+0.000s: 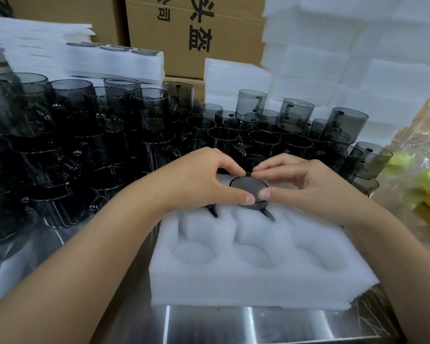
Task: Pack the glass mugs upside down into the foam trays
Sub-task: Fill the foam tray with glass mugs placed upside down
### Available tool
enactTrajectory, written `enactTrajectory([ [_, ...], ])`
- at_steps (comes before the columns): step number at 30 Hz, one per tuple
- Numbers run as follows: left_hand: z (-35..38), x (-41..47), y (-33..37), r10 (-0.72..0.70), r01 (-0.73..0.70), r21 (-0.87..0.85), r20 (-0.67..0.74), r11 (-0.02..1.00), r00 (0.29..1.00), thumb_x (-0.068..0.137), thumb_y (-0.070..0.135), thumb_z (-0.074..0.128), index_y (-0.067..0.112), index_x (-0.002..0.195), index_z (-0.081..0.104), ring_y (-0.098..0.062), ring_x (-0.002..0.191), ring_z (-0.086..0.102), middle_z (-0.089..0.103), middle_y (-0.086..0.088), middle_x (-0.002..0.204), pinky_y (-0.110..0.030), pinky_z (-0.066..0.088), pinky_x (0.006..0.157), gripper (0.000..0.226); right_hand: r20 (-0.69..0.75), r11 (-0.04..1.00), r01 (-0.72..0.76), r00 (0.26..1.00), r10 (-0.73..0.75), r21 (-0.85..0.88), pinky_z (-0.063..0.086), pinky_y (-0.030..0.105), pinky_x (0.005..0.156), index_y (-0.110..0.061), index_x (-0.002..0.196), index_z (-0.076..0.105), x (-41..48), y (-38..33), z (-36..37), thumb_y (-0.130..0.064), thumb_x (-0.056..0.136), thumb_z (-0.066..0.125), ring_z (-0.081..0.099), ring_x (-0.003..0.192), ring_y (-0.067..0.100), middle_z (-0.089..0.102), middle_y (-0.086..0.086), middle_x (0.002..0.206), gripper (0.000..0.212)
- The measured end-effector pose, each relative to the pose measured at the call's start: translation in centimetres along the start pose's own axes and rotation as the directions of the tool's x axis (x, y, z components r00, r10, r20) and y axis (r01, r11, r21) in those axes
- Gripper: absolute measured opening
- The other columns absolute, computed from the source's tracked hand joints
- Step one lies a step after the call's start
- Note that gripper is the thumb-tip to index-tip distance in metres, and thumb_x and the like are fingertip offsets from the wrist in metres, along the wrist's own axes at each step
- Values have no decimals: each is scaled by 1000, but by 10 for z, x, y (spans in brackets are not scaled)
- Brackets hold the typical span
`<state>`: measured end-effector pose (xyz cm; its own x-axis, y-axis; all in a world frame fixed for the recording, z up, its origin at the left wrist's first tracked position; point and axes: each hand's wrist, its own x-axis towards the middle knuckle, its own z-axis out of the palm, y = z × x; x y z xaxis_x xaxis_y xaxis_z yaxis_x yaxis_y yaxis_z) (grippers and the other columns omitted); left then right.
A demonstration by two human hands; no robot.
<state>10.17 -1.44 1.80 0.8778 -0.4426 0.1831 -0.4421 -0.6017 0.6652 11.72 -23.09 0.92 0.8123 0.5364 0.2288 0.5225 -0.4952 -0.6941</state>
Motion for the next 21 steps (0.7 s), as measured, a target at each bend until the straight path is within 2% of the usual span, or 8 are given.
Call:
enactTrajectory([
  [3,-5,-1,-3,-60,60,11,18,998,998,67,52,76,46,95,65,18,57,53,55,43,64,0,33,48,32,-3,1000,-5,1000,5,-6,44,34,101,-49,92,71,0,-1,0,-63,54,69,59,104,1,61,-26,108,40],
  [6,-9,-2,-5,-111,114,-48,52,992,992,65,46,78,39,104,68,2,45,52,64,13,56,-8,38,45,41,6,1000,-12,1000,12,-9,41,31,103,-49,91,72,0,-1,-1,-62,53,70,57,106,-4,60,-27,107,40],
  [8,-10,-3,-6,-119,121,-43,61,992,991,65,44,79,39,100,70,-5,46,53,68,4,62,-15,41,46,37,14,1000,-21,1000,21,-23,39,28,103,-49,89,72,0,-1,-2,-62,52,70,55,106,-6,60,-28,108,40],
  [11,-8,-2,-5,-110,110,7,63,994,992,66,49,78,44,89,71,0,58,61,71,13,98,-15,45,54,24,41,997,-34,998,37,-74,35,25,102,-48,89,72,2,1,-2,-65,50,69,52,108,-9,58,-30,109,42],
  [13,-7,-2,-3,-113,112,23,53,993,992,64,55,75,45,87,70,10,67,62,64,25,106,-8,41,58,25,53,994,-35,998,40,-100,35,24,103,-46,92,72,2,2,-2,-67,51,68,51,109,-9,57,-32,109,46],
  [16,-6,-2,-4,-123,121,29,46,992,991,65,53,75,46,89,67,6,63,64,70,19,96,-13,42,61,27,62,994,-24,998,31,-106,34,23,101,-46,94,72,2,3,-2,-69,52,67,51,109,-9,57,-32,110,47],
  [19,-4,-2,-3,-92,90,37,41,995,995,71,44,77,41,102,64,12,50,56,58,38,60,-3,34,46,34,75,994,-5,997,13,-111,35,24,102,-49,94,71,3,3,-3,-68,54,67,52,109,-8,58,-31,110,44],
  [21,-2,-2,-3,-66,65,47,28,997,997,71,44,78,44,99,65,16,53,53,57,39,67,-1,33,46,31,84,993,6,996,4,-119,36,25,102,-51,95,70,3,3,-3,-68,56,66,53,109,-6,58,-30,110,43],
])
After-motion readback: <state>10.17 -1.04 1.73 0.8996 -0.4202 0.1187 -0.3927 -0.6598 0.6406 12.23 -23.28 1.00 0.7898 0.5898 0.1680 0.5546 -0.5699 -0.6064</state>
